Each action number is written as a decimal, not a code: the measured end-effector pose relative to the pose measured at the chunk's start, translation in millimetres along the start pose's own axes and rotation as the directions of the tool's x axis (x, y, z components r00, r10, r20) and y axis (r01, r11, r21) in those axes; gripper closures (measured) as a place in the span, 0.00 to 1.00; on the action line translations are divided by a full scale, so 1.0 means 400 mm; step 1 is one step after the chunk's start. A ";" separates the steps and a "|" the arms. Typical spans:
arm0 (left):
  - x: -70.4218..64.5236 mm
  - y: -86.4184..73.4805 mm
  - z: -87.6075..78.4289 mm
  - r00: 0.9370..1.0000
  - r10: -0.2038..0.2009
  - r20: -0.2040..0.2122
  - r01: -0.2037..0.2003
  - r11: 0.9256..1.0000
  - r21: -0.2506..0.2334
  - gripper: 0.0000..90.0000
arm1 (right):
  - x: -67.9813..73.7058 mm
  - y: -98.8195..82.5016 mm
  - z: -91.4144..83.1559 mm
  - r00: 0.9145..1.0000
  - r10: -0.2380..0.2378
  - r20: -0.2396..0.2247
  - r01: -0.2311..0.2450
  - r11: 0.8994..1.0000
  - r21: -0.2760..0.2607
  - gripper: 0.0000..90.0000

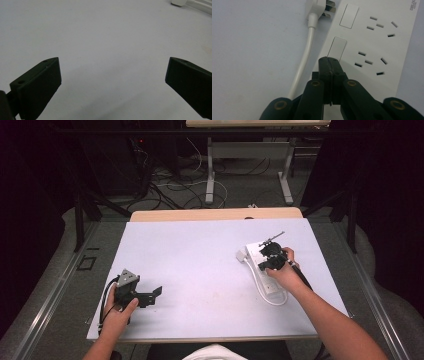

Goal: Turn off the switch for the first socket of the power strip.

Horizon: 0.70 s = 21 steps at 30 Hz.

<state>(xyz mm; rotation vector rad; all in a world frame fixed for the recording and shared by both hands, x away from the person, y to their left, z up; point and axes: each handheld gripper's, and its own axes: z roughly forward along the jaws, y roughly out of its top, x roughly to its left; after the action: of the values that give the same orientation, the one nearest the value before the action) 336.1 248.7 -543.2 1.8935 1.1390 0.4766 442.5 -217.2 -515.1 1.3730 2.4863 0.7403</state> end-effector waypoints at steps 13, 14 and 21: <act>0.002 -0.001 0.003 1.000 0.002 -0.010 -0.002 1.000 -0.007 0.00 | 0.002 0.000 -0.002 1.000 0.019 0.011 -0.019 1.000 0.012 1.00; 0.003 0.000 0.001 1.000 0.006 -0.003 -0.006 1.000 0.005 0.00 | 0.001 0.000 -0.003 1.000 0.016 0.011 -0.016 1.000 0.012 1.00; 0.002 0.000 0.000 1.000 -0.008 -0.003 0.008 1.000 -0.002 0.00 | 0.000 0.000 -0.003 1.000 0.005 -0.004 -0.004 1.000 0.010 1.00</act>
<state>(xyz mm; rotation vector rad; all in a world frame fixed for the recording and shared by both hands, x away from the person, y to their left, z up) 336.5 249.5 -543.4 1.8868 1.1469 0.4760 442.0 -217.7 -514.2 1.3824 2.4941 0.7328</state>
